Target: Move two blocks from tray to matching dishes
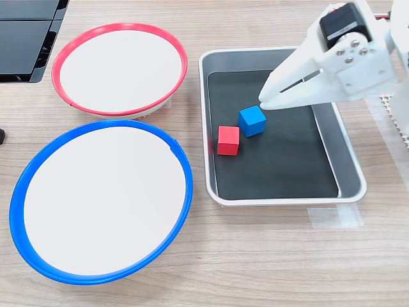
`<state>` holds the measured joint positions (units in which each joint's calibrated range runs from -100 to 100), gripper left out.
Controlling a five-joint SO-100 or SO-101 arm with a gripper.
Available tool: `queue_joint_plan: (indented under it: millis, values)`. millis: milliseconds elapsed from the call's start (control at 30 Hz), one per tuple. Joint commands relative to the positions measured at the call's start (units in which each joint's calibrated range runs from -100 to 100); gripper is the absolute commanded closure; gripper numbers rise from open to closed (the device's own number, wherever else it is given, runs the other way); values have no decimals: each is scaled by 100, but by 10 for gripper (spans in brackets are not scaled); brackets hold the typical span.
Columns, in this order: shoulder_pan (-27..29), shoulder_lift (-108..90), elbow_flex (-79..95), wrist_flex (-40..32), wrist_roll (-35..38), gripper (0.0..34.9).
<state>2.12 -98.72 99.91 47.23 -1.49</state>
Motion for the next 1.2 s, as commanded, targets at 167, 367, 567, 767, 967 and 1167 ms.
queue_joint_plan:
  millis: [167,367,567,767,967,1167]
  values:
    - [-10,-34,9,19,0,346]
    - [-10,-34,9,19,0,346]
    - [-10,-34,9,19,0,346]
    - [-10,-34,9,19,0,346]
    - [-10,-34,9,19,0,346]
    - [169,571,-291,-14,-283,346]
